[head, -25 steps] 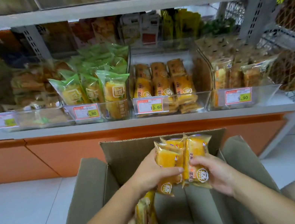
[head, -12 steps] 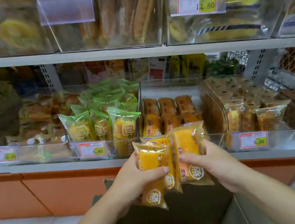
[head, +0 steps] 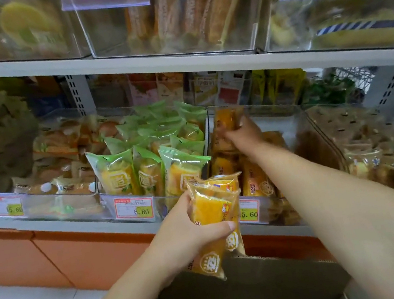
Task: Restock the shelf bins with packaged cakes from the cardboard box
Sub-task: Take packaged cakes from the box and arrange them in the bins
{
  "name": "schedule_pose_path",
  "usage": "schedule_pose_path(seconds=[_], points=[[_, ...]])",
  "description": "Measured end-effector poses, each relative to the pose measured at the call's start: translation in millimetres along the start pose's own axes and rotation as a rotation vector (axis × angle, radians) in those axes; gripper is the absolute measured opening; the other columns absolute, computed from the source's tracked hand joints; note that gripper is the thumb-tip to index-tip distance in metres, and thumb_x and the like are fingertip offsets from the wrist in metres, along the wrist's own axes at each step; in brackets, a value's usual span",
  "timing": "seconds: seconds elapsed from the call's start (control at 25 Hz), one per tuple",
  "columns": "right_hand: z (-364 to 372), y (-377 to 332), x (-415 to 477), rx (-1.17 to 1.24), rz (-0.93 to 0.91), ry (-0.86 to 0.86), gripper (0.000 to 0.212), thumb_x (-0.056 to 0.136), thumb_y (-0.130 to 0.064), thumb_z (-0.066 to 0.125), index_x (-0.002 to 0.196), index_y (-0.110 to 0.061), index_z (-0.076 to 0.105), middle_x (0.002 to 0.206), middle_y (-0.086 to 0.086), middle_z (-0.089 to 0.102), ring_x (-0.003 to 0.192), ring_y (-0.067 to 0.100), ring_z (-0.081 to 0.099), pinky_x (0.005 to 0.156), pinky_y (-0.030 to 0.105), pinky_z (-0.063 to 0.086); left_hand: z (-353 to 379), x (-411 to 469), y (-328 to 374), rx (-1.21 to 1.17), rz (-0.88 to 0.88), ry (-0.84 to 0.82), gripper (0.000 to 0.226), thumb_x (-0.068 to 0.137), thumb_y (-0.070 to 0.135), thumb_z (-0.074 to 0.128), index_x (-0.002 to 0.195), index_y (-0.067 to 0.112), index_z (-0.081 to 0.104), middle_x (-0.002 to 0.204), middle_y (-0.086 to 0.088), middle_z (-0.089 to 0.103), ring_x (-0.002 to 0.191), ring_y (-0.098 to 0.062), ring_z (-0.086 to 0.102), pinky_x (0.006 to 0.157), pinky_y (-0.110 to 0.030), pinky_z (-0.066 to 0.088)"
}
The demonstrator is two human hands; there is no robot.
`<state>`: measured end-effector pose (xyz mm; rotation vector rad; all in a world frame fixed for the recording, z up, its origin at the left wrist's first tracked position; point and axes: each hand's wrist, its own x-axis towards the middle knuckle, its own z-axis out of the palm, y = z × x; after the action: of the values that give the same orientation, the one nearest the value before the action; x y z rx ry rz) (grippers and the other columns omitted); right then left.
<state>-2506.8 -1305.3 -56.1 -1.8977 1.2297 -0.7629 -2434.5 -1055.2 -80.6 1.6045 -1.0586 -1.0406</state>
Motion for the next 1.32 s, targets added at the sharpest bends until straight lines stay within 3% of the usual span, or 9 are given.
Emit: schedule_pose_path(seconds=[0.12, 0.24, 0.48, 0.64, 0.76, 0.92, 1.08, 1.24, 1.32], points=[[24, 16, 9, -0.542, -0.061, 0.014, 0.067, 0.098, -0.058, 0.022, 0.152, -0.017, 0.024, 0.134, 0.018, 0.056, 0.125, 0.037, 0.049, 0.106, 0.044, 0.035, -5, 3, -2, 0.031, 0.013, -0.018, 0.083, 0.053, 0.057, 0.085, 0.125, 0.047, 0.044, 0.116, 0.017, 0.066, 0.104, -0.005, 0.067, 0.092, -0.035, 0.056], [24, 19, 5, -0.618, -0.121, -0.023, 0.066, 0.1, -0.054, 0.017, 0.154, -0.015, 0.014, 0.131, 0.023, 0.055, 0.126, 0.039, 0.046, 0.104, 0.042, 0.033, -7, 3, -3, 0.047, 0.019, -0.016, 0.091, 0.046, 0.063, 0.08, 0.127, 0.047, 0.043, 0.116, 0.018, 0.066, 0.105, -0.005, 0.066, 0.092, -0.034, 0.056], [0, -9, -29, -0.386, -0.072, -0.094, 0.07, 0.099, -0.056, 0.028, 0.155, -0.018, 0.011, 0.156, 0.011, 0.03, 0.143, 0.031, 0.026, 0.114, 0.042, 0.025, -3, -3, 2, -0.029, 0.002, 0.01, 0.081, 0.054, 0.054, 0.087, 0.123, 0.045, 0.046, 0.112, 0.015, 0.069, 0.098, -0.006, 0.07, 0.085, -0.031, 0.058], [-37, -13, -117, 0.021, -0.2, -0.113, 0.042, 0.102, -0.024, 0.038, 0.143, -0.029, 0.04, 0.136, -0.006, 0.055, 0.124, 0.013, 0.051, 0.109, 0.038, 0.039, -2, -7, 7, -0.042, 0.021, 0.047, 0.08, 0.062, 0.049, 0.086, 0.131, 0.042, 0.044, 0.117, 0.012, 0.067, 0.101, -0.011, 0.07, 0.085, -0.036, 0.059], [-56, -3, -173, 0.039, -0.208, -0.362, 0.06, 0.091, -0.005, 0.053, 0.141, -0.036, 0.038, 0.12, -0.016, 0.058, 0.11, 0.003, 0.057, 0.097, 0.03, 0.05, 5, -6, 14, -0.025, 0.051, 0.069, 0.082, 0.064, 0.048, 0.085, 0.134, 0.04, 0.042, 0.118, 0.011, 0.066, 0.103, -0.012, 0.068, 0.086, -0.037, 0.059], [-59, 7, -190, 0.078, -0.167, -0.529, 0.078, 0.086, -0.024, 0.07, 0.137, -0.057, 0.021, 0.13, -0.031, 0.048, 0.117, -0.008, 0.051, 0.099, 0.021, 0.046, 19, -4, 22, -0.116, 0.053, 0.048, 0.068, 0.071, 0.04, 0.084, 0.128, 0.04, 0.049, 0.114, 0.01, 0.069, 0.102, -0.012, 0.069, 0.086, -0.041, 0.059], [-69, 2, -179, 0.249, -0.105, -0.341, 0.062, 0.088, -0.024, 0.068, 0.134, -0.052, 0.037, 0.117, -0.015, 0.065, 0.1, 0.004, 0.067, 0.082, 0.029, 0.057, 19, -2, 25, -0.17, 0.043, 0.128, 0.049, 0.075, 0.036, 0.081, 0.117, 0.038, 0.055, 0.106, 0.008, 0.073, 0.094, -0.011, 0.072, 0.084, -0.039, 0.06], [-73, -3, -118, 0.271, 0.006, 0.117, 0.047, 0.095, -0.024, 0.06, 0.137, -0.04, 0.044, 0.093, -0.011, 0.064, 0.082, 0.015, 0.064, 0.073, 0.034, 0.053, 5, 3, 20, -0.171, 0.002, 0.202, 0.053, 0.073, 0.036, 0.082, 0.117, 0.031, 0.054, 0.102, 0.001, 0.074, 0.088, -0.014, 0.074, 0.079, -0.042, 0.061], [-64, -1, -82, 0.319, 0.061, 0.27, 0.039, 0.098, -0.022, 0.054, 0.131, -0.04, 0.05, 0.097, -0.007, 0.062, 0.076, 0.016, 0.063, 0.066, 0.033, 0.054, 3, 4, 17, -0.141, -0.018, 0.206, 0.058, 0.071, 0.037, 0.084, 0.12, 0.032, 0.052, 0.104, 0.004, 0.073, 0.09, -0.014, 0.073, 0.08, -0.043, 0.061]])
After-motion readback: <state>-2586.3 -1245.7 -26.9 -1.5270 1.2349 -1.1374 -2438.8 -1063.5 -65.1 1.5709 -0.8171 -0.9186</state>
